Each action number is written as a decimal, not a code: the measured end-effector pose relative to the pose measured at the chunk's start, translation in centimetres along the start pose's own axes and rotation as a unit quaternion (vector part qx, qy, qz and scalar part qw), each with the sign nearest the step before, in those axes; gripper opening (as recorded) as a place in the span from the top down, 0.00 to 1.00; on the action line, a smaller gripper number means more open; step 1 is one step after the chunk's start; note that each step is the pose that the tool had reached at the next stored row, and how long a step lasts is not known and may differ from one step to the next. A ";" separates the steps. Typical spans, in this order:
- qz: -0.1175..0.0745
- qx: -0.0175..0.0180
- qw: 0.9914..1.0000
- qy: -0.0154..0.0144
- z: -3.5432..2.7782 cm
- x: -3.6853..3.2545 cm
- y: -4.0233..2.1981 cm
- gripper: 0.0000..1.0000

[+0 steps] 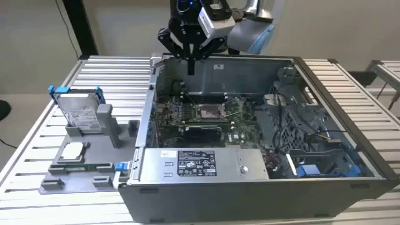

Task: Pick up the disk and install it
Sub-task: 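Reach for the disk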

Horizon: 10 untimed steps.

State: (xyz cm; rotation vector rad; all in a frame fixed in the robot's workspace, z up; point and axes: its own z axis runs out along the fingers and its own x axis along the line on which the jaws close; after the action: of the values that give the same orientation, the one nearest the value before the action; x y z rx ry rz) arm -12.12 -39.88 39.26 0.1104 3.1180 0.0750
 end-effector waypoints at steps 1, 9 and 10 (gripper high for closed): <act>0.000 0.000 1.000 0.000 0.00 0.00 0.00 1.00; 0.000 0.000 1.000 0.000 0.00 0.00 0.00 1.00; 0.000 0.000 1.000 0.000 0.00 0.00 0.00 1.00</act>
State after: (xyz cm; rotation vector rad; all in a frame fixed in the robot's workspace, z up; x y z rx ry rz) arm -12.12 -39.88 39.26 0.1104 3.1180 0.0750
